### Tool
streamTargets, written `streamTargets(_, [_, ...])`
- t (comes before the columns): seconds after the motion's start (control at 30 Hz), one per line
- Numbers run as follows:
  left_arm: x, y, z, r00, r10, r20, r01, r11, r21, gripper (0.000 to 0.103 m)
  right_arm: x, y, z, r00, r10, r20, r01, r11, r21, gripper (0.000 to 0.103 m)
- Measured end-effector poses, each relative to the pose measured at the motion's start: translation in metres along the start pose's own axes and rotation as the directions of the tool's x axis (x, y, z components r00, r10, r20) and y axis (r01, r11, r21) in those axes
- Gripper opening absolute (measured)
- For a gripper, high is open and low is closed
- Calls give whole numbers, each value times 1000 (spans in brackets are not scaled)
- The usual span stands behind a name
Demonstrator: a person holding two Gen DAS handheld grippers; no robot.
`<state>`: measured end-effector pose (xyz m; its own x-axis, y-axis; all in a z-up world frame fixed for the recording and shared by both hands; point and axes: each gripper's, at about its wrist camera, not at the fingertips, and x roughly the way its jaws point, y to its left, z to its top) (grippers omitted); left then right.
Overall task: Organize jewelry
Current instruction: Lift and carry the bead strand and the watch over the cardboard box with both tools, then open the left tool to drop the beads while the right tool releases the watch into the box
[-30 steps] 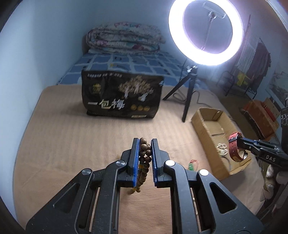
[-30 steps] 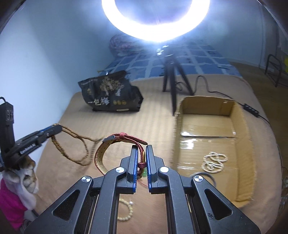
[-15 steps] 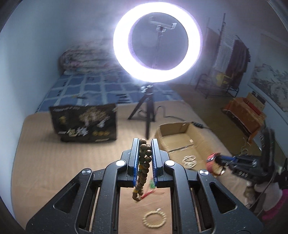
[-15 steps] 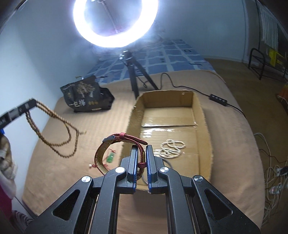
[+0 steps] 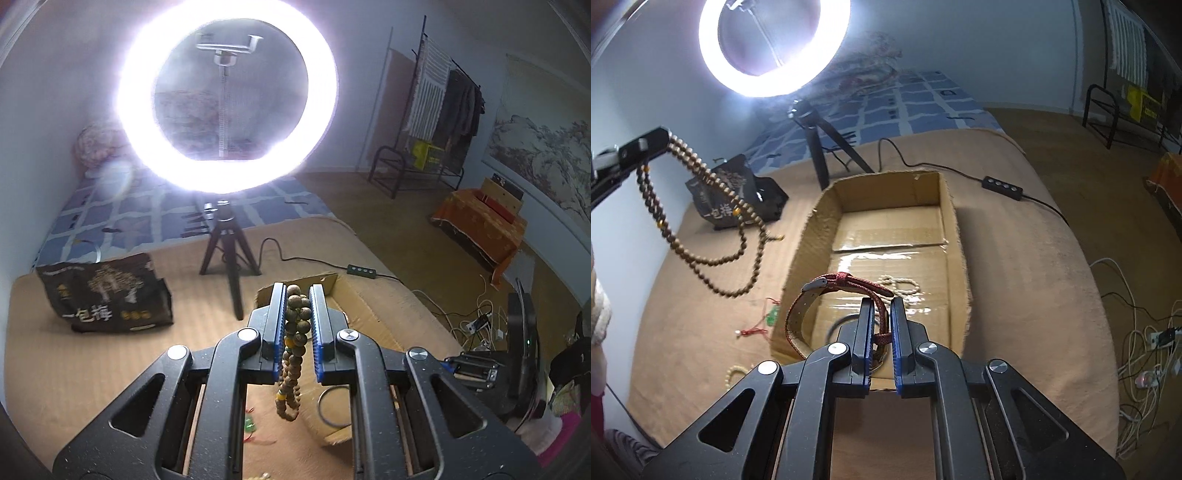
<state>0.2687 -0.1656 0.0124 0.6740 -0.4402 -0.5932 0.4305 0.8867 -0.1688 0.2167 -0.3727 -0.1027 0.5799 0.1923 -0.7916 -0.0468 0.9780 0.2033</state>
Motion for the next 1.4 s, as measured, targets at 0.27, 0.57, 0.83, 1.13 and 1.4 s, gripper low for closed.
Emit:
streamTargets(0.27, [50, -23, 4, 999, 1, -44, 0, 1000, 17, 11, 10, -13, -1, 1000, 1, -23, -1, 1000, 18, 7])
streamTargets(0.57, [94, -34, -7, 995, 18, -103, -15, 999, 31, 11, 21, -15, -2, 999, 0, -49, 1, 1000, 29, 7])
streamTargets(0.83, [119, -33, -10, 988, 36, -152, -30, 999, 43, 11, 31, -17, -5, 997, -14, -77, 16, 1000, 27, 7])
streamTargets(1.13, [121, -36, -13, 981, 47, -189, -35, 997, 66, 47, 34, -15, -5, 995, -37, -89, 39, 999, 28, 22])
streamTargets(1.4, [105, -32, -16, 983, 65, -170, -55, 996, 65, 48, 23, -9, -4, 998, -41, -55, 42, 999, 26, 38])
